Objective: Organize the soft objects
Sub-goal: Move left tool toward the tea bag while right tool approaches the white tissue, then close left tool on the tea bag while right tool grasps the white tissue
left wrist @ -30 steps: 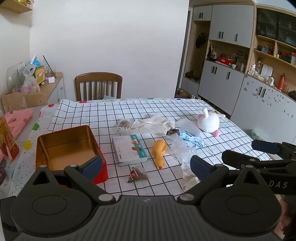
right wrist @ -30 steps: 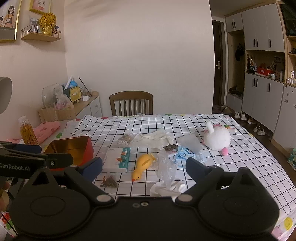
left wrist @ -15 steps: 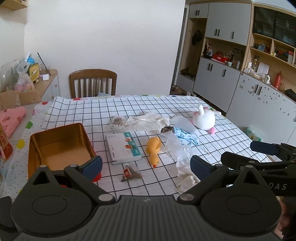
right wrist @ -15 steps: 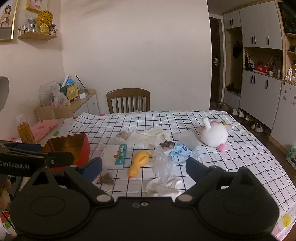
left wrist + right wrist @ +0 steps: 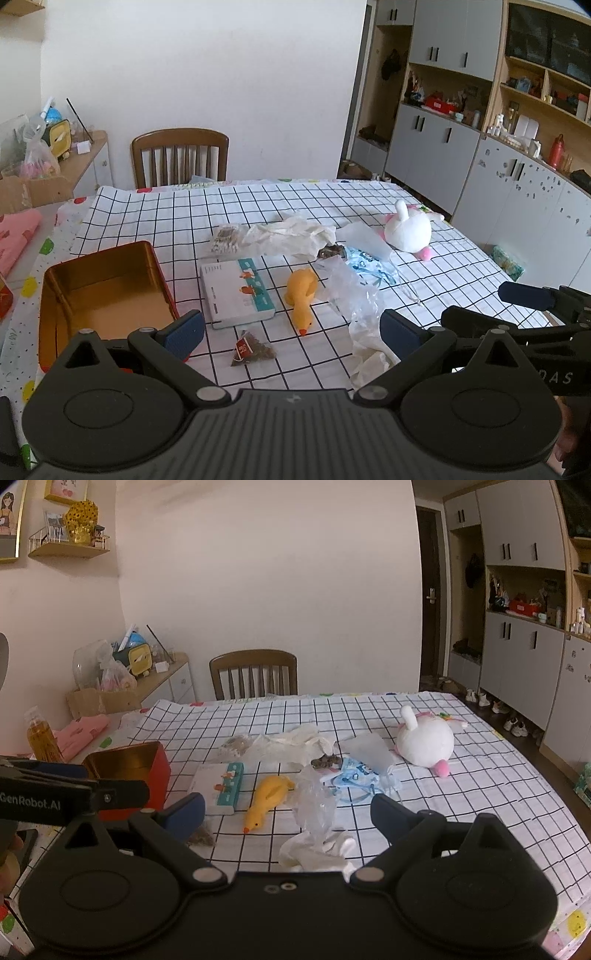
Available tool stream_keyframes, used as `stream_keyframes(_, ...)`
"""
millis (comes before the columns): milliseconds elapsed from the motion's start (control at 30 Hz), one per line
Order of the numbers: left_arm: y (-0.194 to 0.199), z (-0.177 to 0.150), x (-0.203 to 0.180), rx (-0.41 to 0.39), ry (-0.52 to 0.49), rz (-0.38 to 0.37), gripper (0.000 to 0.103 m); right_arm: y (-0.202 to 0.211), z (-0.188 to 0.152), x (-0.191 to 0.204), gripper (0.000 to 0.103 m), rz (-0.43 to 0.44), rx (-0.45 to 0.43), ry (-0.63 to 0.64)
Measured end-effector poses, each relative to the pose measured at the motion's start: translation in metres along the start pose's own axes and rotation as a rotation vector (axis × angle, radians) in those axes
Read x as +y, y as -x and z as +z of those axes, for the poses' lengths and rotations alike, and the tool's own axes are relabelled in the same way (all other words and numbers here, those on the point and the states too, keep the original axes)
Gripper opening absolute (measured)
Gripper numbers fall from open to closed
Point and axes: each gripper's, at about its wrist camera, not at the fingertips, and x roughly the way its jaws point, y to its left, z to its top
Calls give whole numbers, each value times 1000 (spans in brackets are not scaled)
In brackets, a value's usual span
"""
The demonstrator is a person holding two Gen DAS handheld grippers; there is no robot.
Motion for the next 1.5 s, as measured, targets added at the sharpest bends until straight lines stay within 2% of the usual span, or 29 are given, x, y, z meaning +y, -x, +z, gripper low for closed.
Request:
stream_keyframes(333, -55, -15, 13, 129, 11, 62, 102, -40, -17, -5, 95, 86, 176, 85)
stream_keyframes(667, -109, -22, 16, 201, 11, 128, 102, -85, -35, -22, 90, 107, 314, 145)
stream_keyframes(1100, -153, -27, 17, 254, 19, 159, 100, -134, -38, -32, 90, 138, 416, 136)
stream_keyframes(1300, -167, -29, 21, 293, 52, 159, 80, -147, -41, -37, 89, 133, 447, 125)
stream_keyframes(1367, -170, -29, 21, 302, 49, 165, 74, -149, -43, -36, 82, 137, 455, 135)
stream_keyframes(1433, -171, -30, 21, 309, 47, 167, 65, -152, -43, -35, 80, 132, 458, 152)
stream_keyframes(1500, -172, -31, 21, 313, 45, 170, 61, -151, -43, -34, 76, 132, 453, 163)
